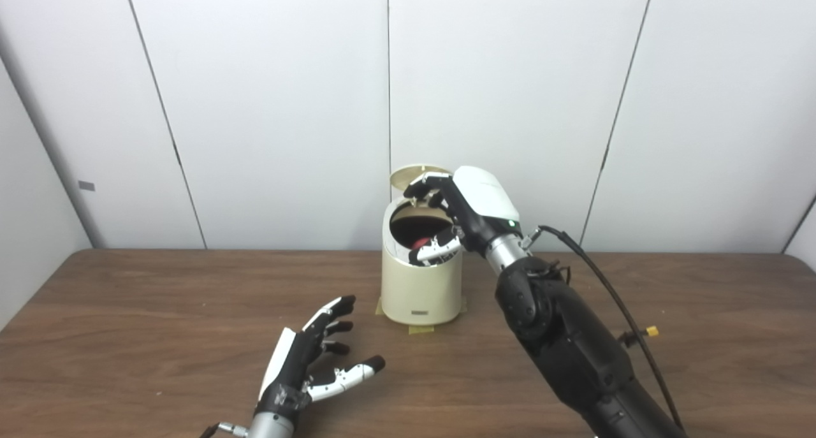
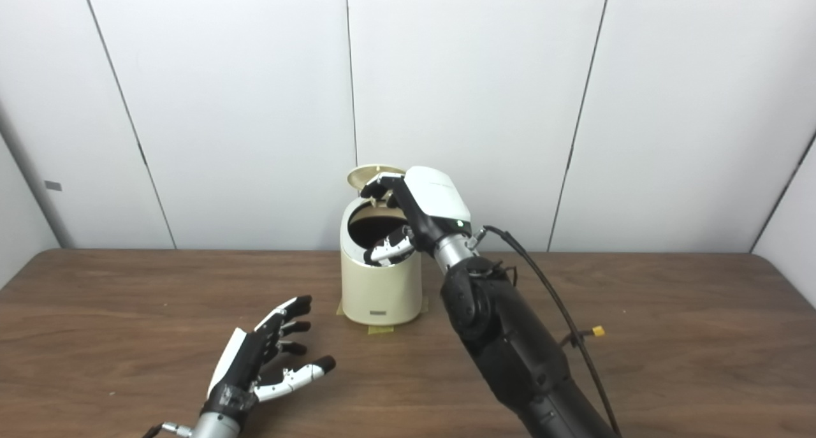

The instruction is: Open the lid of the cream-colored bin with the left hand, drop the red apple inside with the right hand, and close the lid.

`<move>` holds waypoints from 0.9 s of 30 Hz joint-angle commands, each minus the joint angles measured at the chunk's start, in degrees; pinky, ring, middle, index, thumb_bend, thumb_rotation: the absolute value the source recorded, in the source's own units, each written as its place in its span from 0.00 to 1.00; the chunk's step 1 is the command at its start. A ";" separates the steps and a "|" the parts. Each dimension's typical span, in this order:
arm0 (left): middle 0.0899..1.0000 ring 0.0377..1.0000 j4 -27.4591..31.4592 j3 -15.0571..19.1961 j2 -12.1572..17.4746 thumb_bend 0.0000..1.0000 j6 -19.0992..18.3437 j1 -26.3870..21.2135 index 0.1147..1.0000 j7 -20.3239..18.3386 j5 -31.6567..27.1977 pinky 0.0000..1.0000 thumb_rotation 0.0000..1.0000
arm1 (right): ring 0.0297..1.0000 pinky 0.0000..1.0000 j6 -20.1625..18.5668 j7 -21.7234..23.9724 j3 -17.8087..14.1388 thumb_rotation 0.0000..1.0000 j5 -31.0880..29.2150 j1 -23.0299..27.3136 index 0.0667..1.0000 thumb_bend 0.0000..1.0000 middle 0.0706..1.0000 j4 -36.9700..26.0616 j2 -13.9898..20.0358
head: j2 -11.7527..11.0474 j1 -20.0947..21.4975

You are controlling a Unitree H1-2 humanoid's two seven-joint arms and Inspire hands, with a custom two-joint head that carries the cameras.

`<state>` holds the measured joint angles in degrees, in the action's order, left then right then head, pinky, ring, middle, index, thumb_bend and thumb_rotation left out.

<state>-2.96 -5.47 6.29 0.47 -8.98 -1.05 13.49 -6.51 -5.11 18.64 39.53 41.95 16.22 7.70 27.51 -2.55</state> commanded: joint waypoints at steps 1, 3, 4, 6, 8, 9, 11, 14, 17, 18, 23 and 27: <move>0.86 0.81 1.46 -0.11 0.30 0.76 1.37 -1.84 0.87 -0.07 0.10 0.67 0.22 | 0.51 0.40 2.05 -1.37 -1.86 0.09 -0.96 1.83 0.61 0.80 0.62 -3.68 1.02 | 0.08 -0.06; 0.86 0.81 1.72 -0.14 0.32 0.76 1.03 -1.79 0.87 -0.14 0.14 0.69 0.22 | 0.48 0.38 3.00 -0.85 -3.85 0.06 -3.69 -0.58 0.61 0.80 0.63 -7.40 1.32 | 0.05 -0.06; 0.86 0.81 1.81 -0.10 0.29 0.76 0.99 -1.77 0.87 -0.21 -0.02 0.70 0.22 | 0.47 0.36 3.26 -0.65 -4.75 0.04 -4.85 -1.73 0.61 0.80 0.63 -9.13 1.43 | 0.05 -0.06; 0.87 0.81 1.58 -0.01 0.30 0.76 1.29 -1.94 0.87 -0.16 -0.17 0.69 0.21 | 0.46 0.35 3.90 -0.65 -7.46 0.03 -8.28 -4.85 0.60 0.80 0.62 -13.02 1.39 | -0.05 0.10; 0.87 0.81 1.40 0.08 0.32 0.76 1.55 -2.07 0.88 -0.12 -0.30 0.68 0.21 | 0.45 0.34 4.18 -0.13 -9.69 0.03 -11.12 -7.51 0.61 0.80 0.62 -16.06 1.55 | -0.06 0.14; 0.87 0.80 1.37 0.12 0.32 0.76 1.66 -2.09 0.87 -0.11 -0.39 0.67 0.21 | 0.46 0.35 4.02 0.33 -10.76 0.05 -12.52 -8.83 0.63 0.79 0.62 -17.51 1.72 | -0.08 0.18; 0.87 0.79 1.31 0.16 0.39 0.75 1.86 -2.15 0.87 -0.07 -0.41 0.65 0.20 | 0.47 0.35 3.50 1.26 -12.54 0.06 -14.79 -11.02 0.63 0.79 0.63 -19.74 2.05 | -0.07 0.36; 0.86 0.79 1.18 0.22 0.55 0.76 1.93 -2.22 0.87 -0.28 -0.67 0.64 0.20 | 0.47 0.35 2.54 3.39 -14.49 0.17 -17.30 -14.25 0.66 0.77 0.65 -22.83 3.44 | -0.09 0.49; 0.86 0.79 1.06 0.29 0.67 0.76 2.05 -2.27 0.87 -0.58 -1.13 0.65 0.21 | 0.52 0.39 3.12 5.39 -15.86 0.23 -20.12 -17.90 0.69 0.78 0.67 -24.98 4.99 | -0.05 0.46; 0.86 0.79 1.08 0.32 0.67 0.76 2.13 -2.27 0.87 -0.62 -1.26 0.65 0.21 | 0.53 0.39 3.35 6.03 -16.18 0.23 -21.47 -19.29 0.71 0.79 0.68 -25.39 5.18 | -0.01 0.47; 0.87 0.79 1.67 0.34 0.96 0.75 1.83 -2.16 0.88 -0.70 -0.81 0.64 0.20 | 0.57 0.42 4.34 7.65 -16.84 0.25 -25.73 -24.50 0.77 0.80 0.74 -25.87 5.27 | 0.06 0.86; 0.87 0.79 1.64 0.43 0.92 0.75 2.70 -2.15 0.88 -0.31 -0.77 0.63 0.20 | 0.60 0.44 5.17 6.94 -17.63 0.25 -27.28 -27.94 0.79 0.79 0.76 -26.14 4.06 | -0.26 0.47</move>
<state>-2.99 -5.22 6.98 0.72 -9.07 -2.02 12.30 -4.09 2.74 2.01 13.53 12.05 -7.64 11.79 27.25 -2.02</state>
